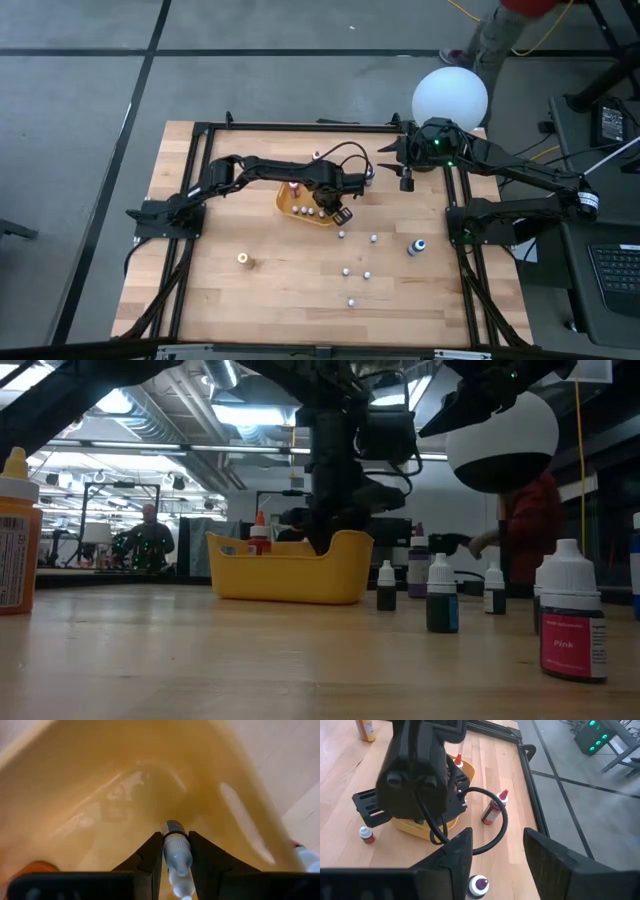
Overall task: Pick & Place food coloring
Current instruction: Put the left small blue food coloring bottle into the yellow bin
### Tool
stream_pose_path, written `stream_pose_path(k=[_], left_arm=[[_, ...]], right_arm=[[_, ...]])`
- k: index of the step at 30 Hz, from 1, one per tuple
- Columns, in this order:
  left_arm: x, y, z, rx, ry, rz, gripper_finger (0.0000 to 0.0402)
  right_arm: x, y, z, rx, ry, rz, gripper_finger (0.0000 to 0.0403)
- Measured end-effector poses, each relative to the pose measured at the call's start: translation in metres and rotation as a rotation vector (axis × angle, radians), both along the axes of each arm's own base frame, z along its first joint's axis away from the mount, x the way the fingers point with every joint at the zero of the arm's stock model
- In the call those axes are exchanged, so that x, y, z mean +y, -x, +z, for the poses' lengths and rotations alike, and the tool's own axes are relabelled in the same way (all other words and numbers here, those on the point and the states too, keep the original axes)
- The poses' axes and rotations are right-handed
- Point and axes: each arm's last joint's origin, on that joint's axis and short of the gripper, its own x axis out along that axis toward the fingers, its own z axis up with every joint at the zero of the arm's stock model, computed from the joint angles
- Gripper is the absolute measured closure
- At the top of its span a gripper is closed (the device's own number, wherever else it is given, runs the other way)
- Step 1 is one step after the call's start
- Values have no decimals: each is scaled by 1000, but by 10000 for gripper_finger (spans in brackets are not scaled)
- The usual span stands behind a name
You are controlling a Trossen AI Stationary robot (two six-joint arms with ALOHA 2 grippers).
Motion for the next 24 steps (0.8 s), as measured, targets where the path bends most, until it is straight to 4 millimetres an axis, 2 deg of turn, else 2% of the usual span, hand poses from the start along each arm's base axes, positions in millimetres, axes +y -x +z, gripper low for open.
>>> stream_pose_path(k=[16,24], left_arm=[[-4,-1,1,-11,27,-11,316],[-8,-1,1,-11,22,-18,286]], right_arm=[[0,0,0,0,3,1,226],[0,0,0,0,3,1,226]])
